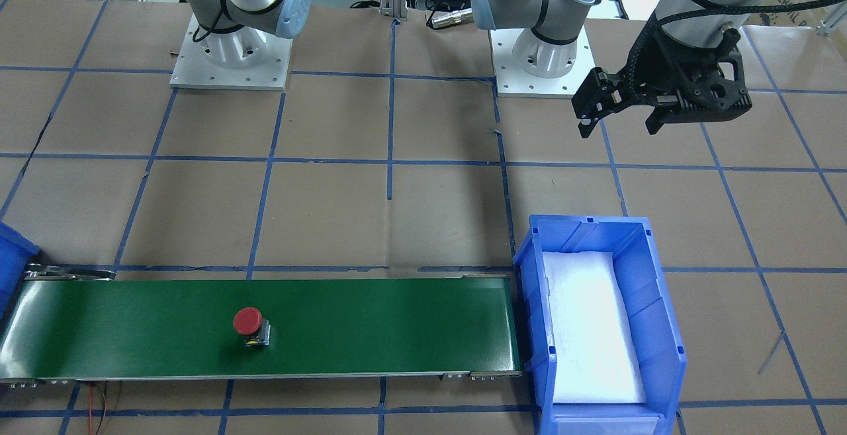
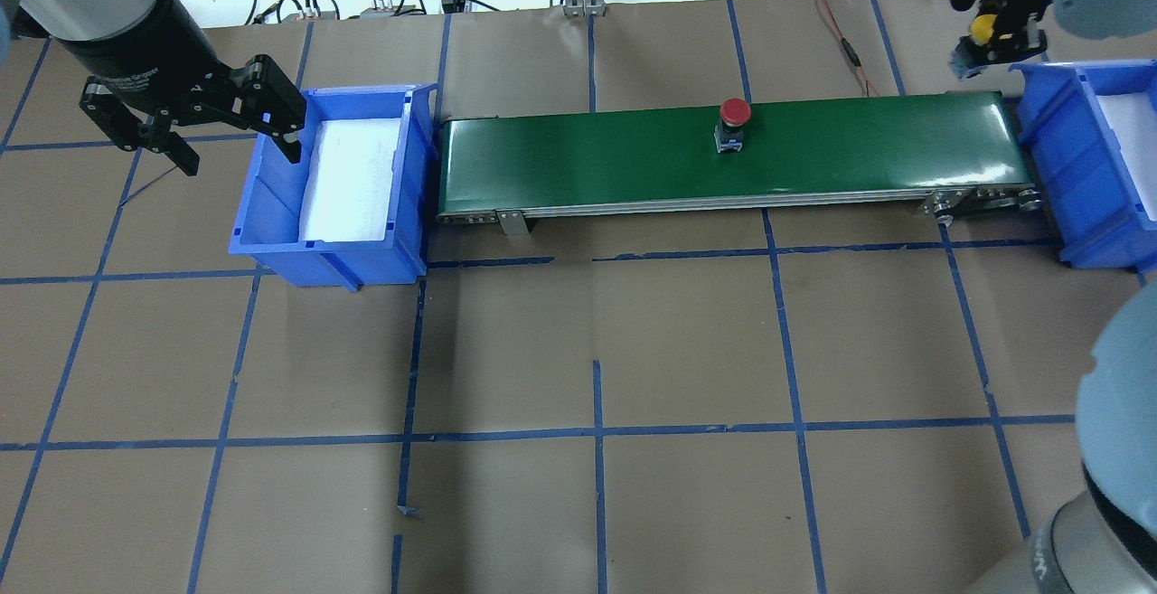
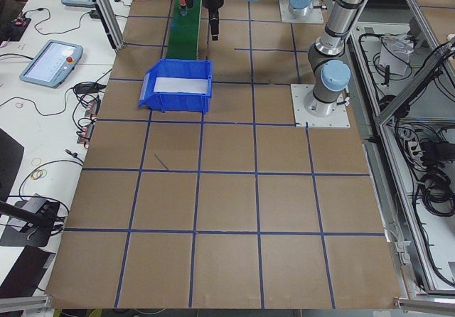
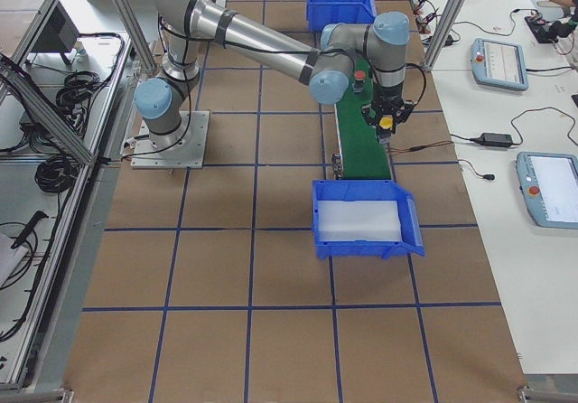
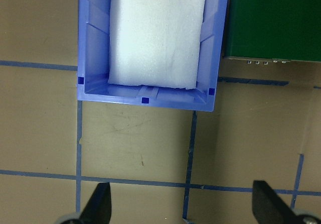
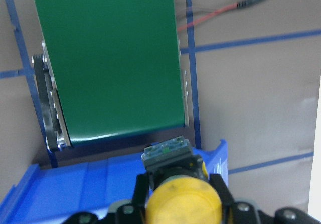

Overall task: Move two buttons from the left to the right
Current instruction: 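Carry the yellow button into the right bin and lower it onto the foam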

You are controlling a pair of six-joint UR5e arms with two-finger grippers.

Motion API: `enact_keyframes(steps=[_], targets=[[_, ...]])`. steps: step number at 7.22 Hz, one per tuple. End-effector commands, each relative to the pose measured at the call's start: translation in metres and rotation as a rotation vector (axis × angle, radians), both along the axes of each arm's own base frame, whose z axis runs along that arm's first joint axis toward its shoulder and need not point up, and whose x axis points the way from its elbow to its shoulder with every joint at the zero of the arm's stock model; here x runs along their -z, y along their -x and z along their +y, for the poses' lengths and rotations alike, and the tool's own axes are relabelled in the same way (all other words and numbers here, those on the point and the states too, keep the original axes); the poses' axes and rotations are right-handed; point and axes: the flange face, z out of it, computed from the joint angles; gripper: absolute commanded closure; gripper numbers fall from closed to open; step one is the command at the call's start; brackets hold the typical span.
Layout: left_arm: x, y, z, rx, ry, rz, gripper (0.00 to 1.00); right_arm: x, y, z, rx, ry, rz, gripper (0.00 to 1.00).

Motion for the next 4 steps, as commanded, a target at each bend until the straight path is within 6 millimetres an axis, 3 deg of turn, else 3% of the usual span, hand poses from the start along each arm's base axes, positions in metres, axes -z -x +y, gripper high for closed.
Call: enact_keyframes(steps=[1,2,4], targets=[[0.0,0.0,0.0,0.0,0.0,0.0,0.0,0.024,0.111,0.022,0.102,-0.004,-0.055,0.85],[0.0,0.0,0.0,0.0,0.0,0.0,0.0,0.049,0.155,0.024,0.088,-0.005,-0.084,0.85],[0.0,0.0,0.0,0.0,0.0,0.0,0.0,0.086,0.189,0.004,0.026,-0.026,-0.084,0.85]])
